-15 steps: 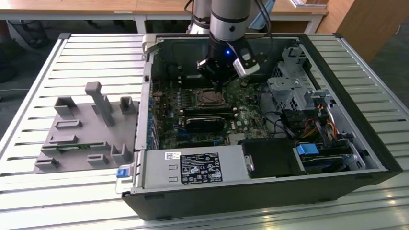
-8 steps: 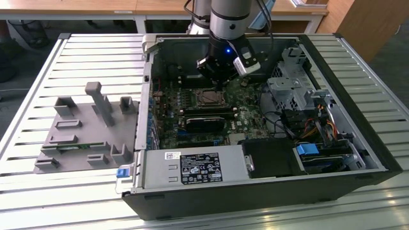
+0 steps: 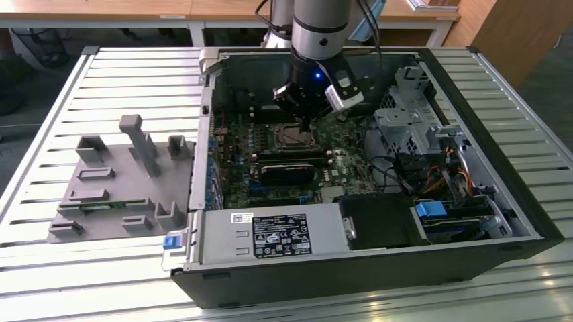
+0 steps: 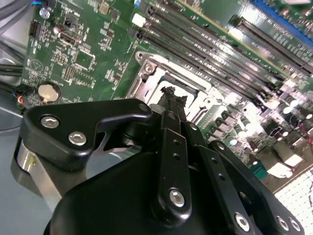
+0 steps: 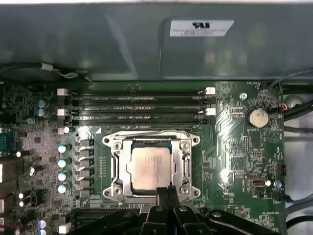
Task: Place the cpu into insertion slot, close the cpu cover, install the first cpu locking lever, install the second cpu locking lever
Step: 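Install the second cpu locking lever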
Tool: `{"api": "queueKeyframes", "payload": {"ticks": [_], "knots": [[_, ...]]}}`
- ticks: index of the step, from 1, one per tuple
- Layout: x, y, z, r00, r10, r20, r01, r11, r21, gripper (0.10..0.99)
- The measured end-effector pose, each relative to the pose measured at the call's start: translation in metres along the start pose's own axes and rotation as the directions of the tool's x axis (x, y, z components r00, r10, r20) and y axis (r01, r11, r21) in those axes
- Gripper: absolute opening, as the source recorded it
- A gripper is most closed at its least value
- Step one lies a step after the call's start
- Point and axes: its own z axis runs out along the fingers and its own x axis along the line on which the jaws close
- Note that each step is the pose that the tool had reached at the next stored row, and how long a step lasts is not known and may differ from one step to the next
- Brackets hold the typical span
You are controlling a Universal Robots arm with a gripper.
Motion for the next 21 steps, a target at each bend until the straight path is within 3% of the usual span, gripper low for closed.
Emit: {"api": "queueKeyframes", "payload": {"ticks": [6, 9, 10, 14, 15, 21], "knots": [[-0.0002, -0.0074, -0.0001, 1.0000, -0.001, -0.0018, 0.001, 1.0000, -0.005, 0.106], [-0.0004, -0.0132, 0.0000, 1.0000, -0.001, -0.0020, 0.001, 0.9999, -0.013, 0.106], [-0.0004, -0.0144, 0.0001, 1.0000, -0.001, -0.0024, 0.001, 0.9998, -0.020, 0.106], [-0.0005, -0.0174, 0.0013, 1.0000, -0.001, -0.0042, 0.001, 0.9976, -0.069, 0.106], [-0.0005, -0.0184, 0.0017, 1.0000, -0.001, -0.0043, 0.001, 0.9974, -0.073, 0.106], [-0.0007, -0.0248, 0.0017, 1.0000, -0.001, -0.0044, 0.001, 0.9973, -0.073, 0.106]]}}
